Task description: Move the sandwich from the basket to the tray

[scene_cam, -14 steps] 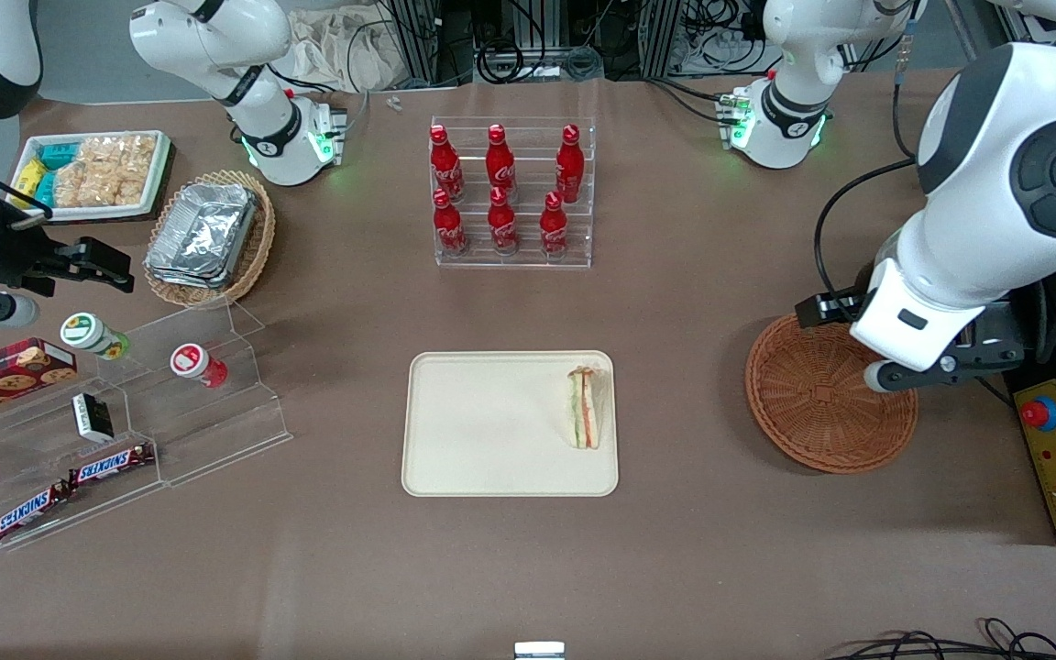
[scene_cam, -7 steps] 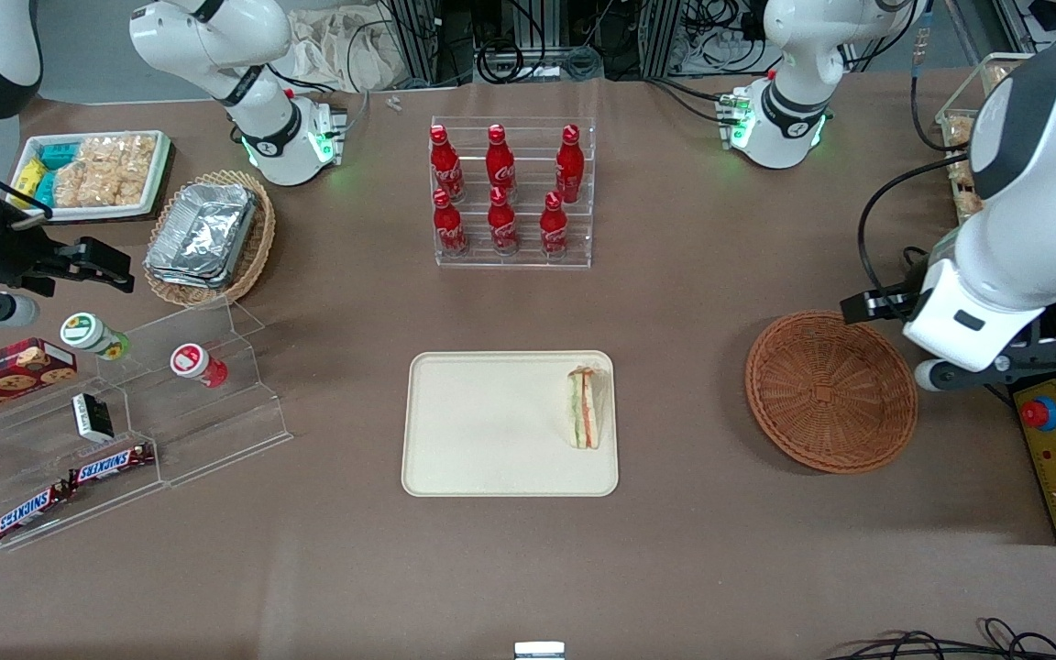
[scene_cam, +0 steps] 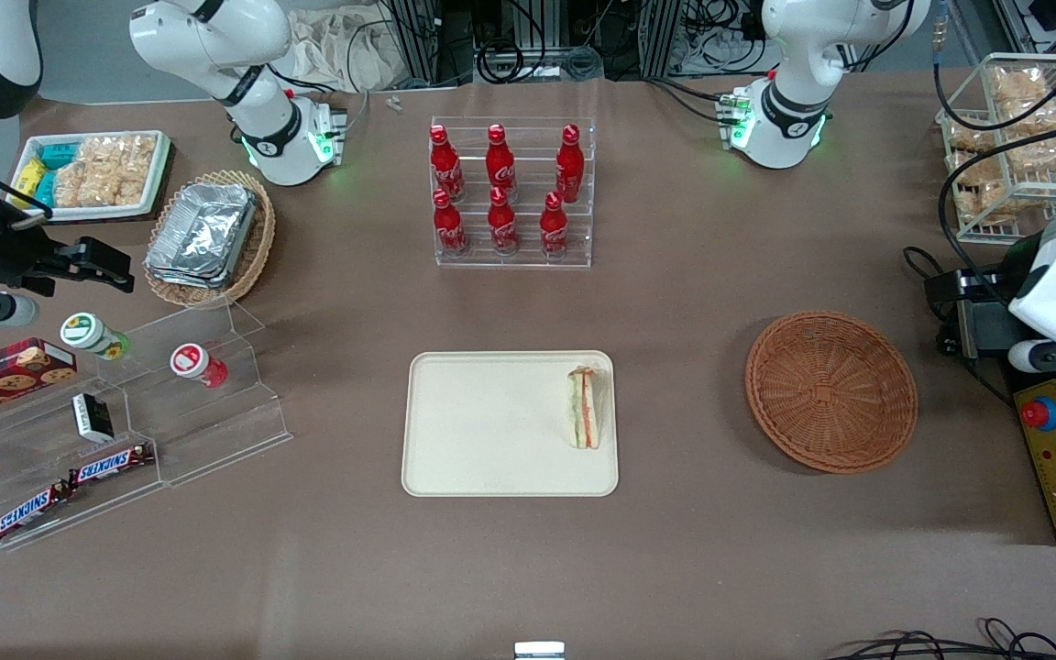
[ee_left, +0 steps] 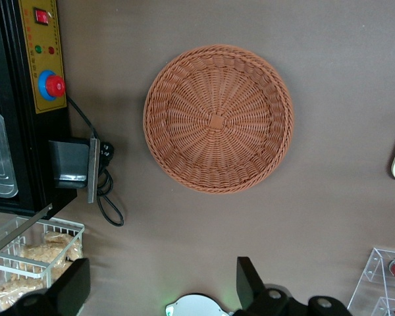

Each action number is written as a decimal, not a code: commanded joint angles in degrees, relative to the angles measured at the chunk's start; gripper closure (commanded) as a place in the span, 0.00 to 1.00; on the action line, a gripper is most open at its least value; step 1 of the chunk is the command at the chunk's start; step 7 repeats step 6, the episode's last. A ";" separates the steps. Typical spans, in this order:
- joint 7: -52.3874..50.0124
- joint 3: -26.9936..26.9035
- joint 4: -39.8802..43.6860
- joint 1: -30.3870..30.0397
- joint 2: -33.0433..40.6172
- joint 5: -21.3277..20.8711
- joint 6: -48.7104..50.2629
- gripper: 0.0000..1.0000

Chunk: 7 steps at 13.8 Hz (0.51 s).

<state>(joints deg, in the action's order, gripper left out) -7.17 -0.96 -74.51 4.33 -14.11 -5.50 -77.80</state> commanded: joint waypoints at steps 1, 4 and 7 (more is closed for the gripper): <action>2.94 -2.73 -2.13 0.43 1.81 2.86 -0.60 0.00; 3.30 -1.42 -2.13 -2.39 1.81 3.65 -0.69 0.00; 3.31 -0.27 -2.13 -3.36 1.72 3.65 -0.95 0.00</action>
